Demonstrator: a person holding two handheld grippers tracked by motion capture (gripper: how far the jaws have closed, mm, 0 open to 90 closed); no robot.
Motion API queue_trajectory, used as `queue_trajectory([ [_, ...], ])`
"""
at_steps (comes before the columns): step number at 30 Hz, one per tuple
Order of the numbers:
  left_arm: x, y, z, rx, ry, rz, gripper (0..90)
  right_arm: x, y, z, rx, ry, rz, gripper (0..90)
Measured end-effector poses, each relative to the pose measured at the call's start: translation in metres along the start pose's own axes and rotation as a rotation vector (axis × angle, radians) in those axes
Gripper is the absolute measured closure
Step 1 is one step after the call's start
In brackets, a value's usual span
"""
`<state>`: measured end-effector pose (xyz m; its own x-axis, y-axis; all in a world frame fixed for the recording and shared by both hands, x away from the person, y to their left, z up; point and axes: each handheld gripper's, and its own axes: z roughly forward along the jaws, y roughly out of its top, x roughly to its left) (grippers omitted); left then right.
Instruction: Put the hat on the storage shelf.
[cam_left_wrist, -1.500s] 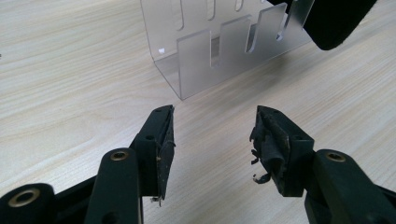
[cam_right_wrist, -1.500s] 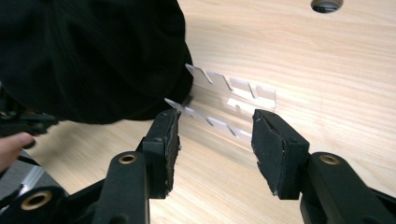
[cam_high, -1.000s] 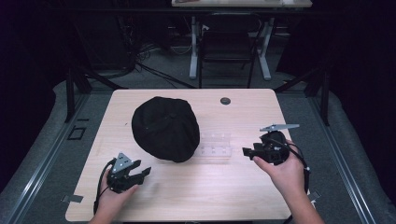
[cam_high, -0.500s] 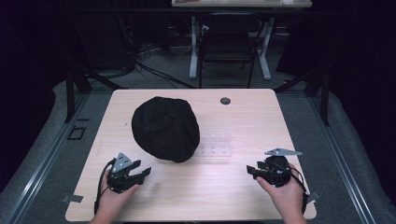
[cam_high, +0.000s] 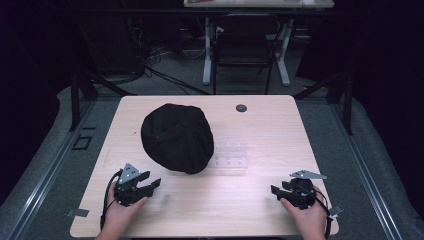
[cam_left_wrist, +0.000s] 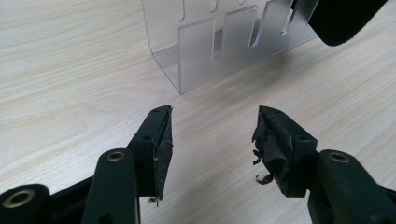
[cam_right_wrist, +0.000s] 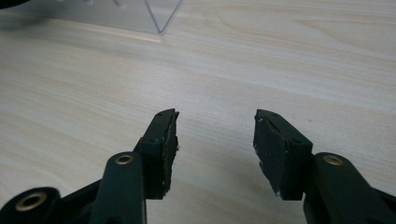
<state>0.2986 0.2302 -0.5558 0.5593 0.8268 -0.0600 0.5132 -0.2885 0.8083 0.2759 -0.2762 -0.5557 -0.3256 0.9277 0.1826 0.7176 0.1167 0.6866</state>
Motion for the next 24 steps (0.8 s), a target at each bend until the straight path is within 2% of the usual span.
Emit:
queue_trajectory([
  [4, 0.001, -0.001, 0.002, 0.006, -0.014, 0.004, 46.5, -0.002, 0.000, 0.003, -0.031, -0.018, 0.015, 48.7],
  [7, 0.004, 0.000, 0.002, 0.007, -0.015, 0.009, 46.4, 0.000, 0.001, 0.007, -0.044, -0.026, -0.010, 48.7],
  [11, 0.010, -0.002, 0.003, -0.007, -0.020, -0.028, 46.5, 0.003, 0.000, 0.010, -0.033, -0.030, -0.061, 49.7],
  [13, 0.014, -0.002, 0.003, -0.009, -0.041, -0.052, 46.5, 0.004, -0.001, 0.010, -0.028, -0.035, -0.077, 50.0],
  [16, 0.016, -0.003, 0.002, -0.028, -0.070, -0.088, 46.2, 0.002, -0.001, 0.010, -0.025, -0.036, -0.075, 51.7],
  [18, 0.018, -0.002, 0.001, -0.045, -0.099, -0.096, 44.5, 0.002, -0.001, 0.010, -0.017, -0.043, -0.068, 50.7],
  [22, 0.021, -0.001, 0.002, -0.060, -0.144, -0.087, 41.8, 0.002, -0.001, 0.011, -0.011, -0.047, -0.065, 50.1],
  [24, 0.022, 0.000, 0.000, -0.075, -0.175, -0.117, 41.7, 0.002, -0.001, 0.010, -0.016, -0.035, -0.059, 49.2],
])
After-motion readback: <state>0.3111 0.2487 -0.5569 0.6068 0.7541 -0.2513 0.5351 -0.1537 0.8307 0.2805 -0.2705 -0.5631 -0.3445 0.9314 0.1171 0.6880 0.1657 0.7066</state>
